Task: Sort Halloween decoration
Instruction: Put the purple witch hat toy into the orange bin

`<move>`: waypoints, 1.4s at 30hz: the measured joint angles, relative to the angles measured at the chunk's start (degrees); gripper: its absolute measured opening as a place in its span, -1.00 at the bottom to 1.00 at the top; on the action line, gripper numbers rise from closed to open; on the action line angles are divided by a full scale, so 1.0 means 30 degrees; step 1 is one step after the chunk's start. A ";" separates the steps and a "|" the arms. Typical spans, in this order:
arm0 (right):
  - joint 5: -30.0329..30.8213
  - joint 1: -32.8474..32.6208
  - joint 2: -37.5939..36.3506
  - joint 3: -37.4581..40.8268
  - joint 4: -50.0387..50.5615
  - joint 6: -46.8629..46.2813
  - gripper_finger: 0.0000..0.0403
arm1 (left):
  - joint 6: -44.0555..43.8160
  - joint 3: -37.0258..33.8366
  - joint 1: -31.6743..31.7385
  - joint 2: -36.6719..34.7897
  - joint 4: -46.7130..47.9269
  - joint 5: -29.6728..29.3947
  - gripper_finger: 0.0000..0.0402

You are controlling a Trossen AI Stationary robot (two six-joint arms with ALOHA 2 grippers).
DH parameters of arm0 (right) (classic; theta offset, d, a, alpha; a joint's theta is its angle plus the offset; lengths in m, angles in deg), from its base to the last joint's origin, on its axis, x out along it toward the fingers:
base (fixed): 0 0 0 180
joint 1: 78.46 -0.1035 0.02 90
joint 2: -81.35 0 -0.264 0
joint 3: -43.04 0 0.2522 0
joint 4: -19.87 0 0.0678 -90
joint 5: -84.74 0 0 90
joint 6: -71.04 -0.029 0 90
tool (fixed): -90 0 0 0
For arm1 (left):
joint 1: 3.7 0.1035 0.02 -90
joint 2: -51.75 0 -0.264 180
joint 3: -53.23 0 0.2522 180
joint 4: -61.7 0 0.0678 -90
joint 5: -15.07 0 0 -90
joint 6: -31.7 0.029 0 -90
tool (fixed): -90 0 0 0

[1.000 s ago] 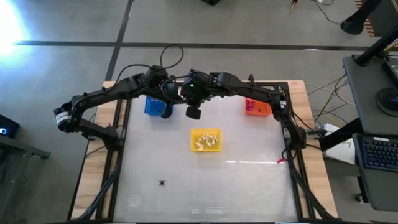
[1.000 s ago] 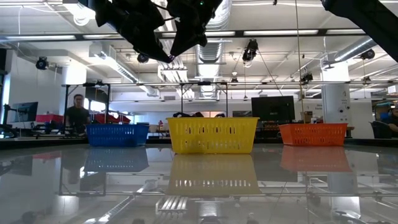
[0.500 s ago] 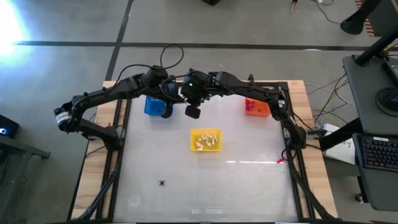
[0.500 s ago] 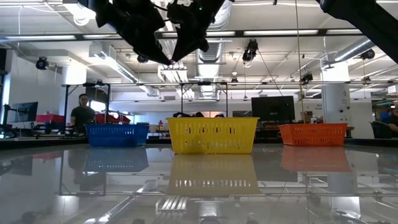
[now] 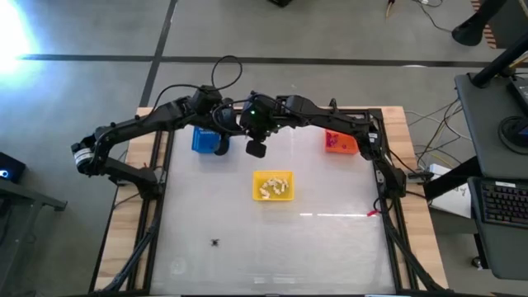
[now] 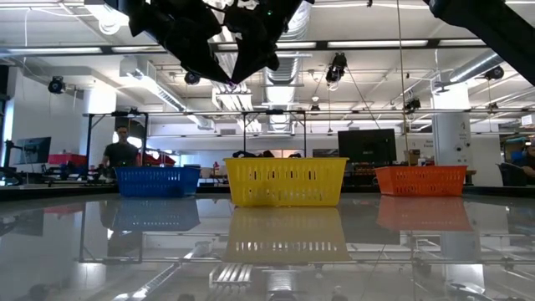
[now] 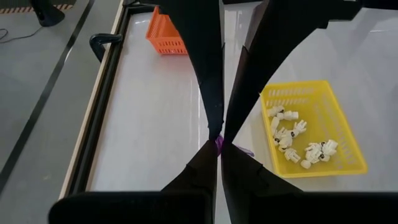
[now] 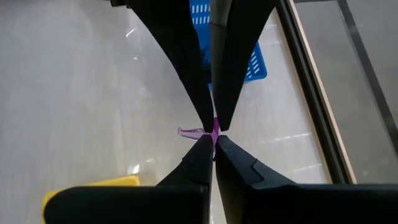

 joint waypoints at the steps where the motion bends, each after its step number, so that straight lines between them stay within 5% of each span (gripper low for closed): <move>1: 0.0000 0.0006 0.0000 0.0000 -0.0032 0.0007 -0.96 | 0.0051 0.0012 0.0005 0.0000 0.0037 0.0005 -1.00; 42: 0.0175 0.0036 -0.0539 -0.0095 0.1039 -0.0655 -0.90 | 0.0516 0.0526 0.0194 -0.0007 0.1329 -0.0009 -1.00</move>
